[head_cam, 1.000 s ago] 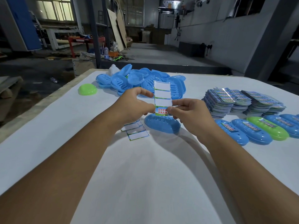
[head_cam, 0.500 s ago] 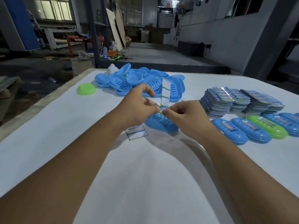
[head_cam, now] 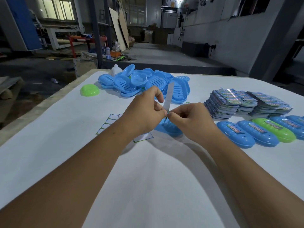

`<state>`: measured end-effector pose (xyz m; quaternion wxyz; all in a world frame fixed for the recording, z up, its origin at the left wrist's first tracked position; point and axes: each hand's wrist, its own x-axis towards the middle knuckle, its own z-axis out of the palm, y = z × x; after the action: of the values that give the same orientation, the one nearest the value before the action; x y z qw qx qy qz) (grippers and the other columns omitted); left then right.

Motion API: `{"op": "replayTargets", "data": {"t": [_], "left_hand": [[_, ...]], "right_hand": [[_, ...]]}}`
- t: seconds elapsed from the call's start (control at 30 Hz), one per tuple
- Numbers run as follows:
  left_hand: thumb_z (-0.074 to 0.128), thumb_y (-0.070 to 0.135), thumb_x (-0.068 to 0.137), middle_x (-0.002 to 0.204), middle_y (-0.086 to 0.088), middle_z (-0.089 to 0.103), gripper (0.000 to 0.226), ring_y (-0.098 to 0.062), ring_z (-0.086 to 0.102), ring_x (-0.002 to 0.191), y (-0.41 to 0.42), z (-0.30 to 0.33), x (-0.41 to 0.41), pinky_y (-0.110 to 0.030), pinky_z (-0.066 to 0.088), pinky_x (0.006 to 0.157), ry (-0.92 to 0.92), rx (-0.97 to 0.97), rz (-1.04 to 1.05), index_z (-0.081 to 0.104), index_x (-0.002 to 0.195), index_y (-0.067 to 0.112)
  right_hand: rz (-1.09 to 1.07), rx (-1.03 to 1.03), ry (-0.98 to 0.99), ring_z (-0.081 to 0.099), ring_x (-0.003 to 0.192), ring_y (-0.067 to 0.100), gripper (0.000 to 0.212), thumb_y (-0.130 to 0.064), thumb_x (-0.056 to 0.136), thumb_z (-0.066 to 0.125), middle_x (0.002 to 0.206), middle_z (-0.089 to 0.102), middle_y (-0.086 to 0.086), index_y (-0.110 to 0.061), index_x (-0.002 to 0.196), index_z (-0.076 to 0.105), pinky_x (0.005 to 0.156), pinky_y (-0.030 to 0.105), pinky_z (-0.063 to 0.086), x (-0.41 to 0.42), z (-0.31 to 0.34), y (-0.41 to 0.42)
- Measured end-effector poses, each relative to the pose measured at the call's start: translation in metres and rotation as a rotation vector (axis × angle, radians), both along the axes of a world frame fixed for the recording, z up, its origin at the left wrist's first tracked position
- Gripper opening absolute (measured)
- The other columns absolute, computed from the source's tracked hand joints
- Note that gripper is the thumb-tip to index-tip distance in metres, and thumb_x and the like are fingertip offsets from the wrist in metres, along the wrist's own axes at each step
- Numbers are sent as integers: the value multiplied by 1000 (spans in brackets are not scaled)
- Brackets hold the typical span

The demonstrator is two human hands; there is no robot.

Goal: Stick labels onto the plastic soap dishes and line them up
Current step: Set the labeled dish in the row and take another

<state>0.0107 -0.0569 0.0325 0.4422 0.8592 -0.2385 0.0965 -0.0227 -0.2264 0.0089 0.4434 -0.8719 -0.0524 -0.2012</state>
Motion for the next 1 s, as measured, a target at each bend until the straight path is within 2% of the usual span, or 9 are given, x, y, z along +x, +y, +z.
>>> {"op": "replayTargets", "data": {"t": [0.13, 0.23, 0.33, 0.47, 0.53, 0.6, 0.73, 0.87, 1.0], "left_hand": [[72, 16, 85, 76, 3, 73, 34, -3, 60, 60, -1, -1, -1, -26, 49, 63, -21, 23, -4, 42, 83, 32], [70, 16, 86, 76, 1, 72, 33, -1, 55, 56, -2, -1, -1, -23, 47, 60, -32, 36, -2, 42, 83, 32], [69, 17, 87, 79, -1, 73, 31, -6, 57, 59, -3, -1, -1, -25, 50, 61, -29, 42, -1, 42, 83, 32], [68, 16, 86, 79, -1, 74, 31, -15, 62, 66, -2, -2, 1, -34, 54, 68, -16, 20, -2, 42, 83, 31], [68, 16, 85, 81, -3, 74, 31, -20, 65, 71, -1, -2, 3, -36, 54, 69, 12, -2, -4, 42, 83, 31], [68, 16, 84, 82, -4, 74, 30, -19, 64, 68, 0, -2, 4, -36, 53, 67, 35, -17, 4, 43, 82, 32], [70, 23, 76, 75, 3, 69, 26, -4, 54, 54, 6, 0, 11, -28, 43, 59, 93, 0, 117, 46, 82, 32], [73, 31, 76, 88, 4, 64, 25, -11, 57, 71, 18, 3, 20, -29, 38, 58, 186, 130, 264, 50, 85, 29], [68, 23, 76, 76, 2, 60, 17, -14, 48, 65, 27, 6, 24, -28, 35, 56, 238, 198, 304, 52, 78, 23]], "right_hand": [[-8, -50, -21, 29, 51, 8, 25, -25, 81, 65, 49, 38, -7, -5, 67, 66, 49, 25, 28, 0, -1, 1], [-20, -69, -33, 29, 48, 8, 26, -25, 79, 64, 46, 37, -8, -13, 57, 59, 46, 20, 27, -1, -1, 1], [-34, -43, -24, 32, 47, 6, 23, -26, 79, 65, 46, 42, -9, -14, 60, 65, 46, 18, 29, 0, 0, 2], [-6, -5, -10, 35, 52, 7, 24, -30, 79, 65, 55, 53, 9, -8, 70, 72, 51, 25, 33, 0, 1, 2], [9, 10, -12, 36, 50, 6, 20, -26, 84, 69, 51, 51, -2, -13, 69, 74, 49, 21, 32, 1, 1, 1], [1, 21, -3, 36, 48, 6, 20, -26, 85, 71, 51, 51, -5, -16, 67, 75, 48, 20, 32, 3, 0, 0], [-31, 13, 34, 34, 56, 12, 31, -27, 83, 67, 57, 45, 3, 3, 75, 66, 56, 30, 31, 7, -1, -5], [-72, -6, 89, 35, 63, 11, 32, -25, 81, 66, 64, 47, 4, 7, 80, 66, 60, 29, 33, 9, -2, -9], [-91, 16, 102, 37, 59, 11, 29, -24, 80, 67, 61, 48, 4, 5, 74, 65, 58, 28, 34, 7, -1, -9]]}}
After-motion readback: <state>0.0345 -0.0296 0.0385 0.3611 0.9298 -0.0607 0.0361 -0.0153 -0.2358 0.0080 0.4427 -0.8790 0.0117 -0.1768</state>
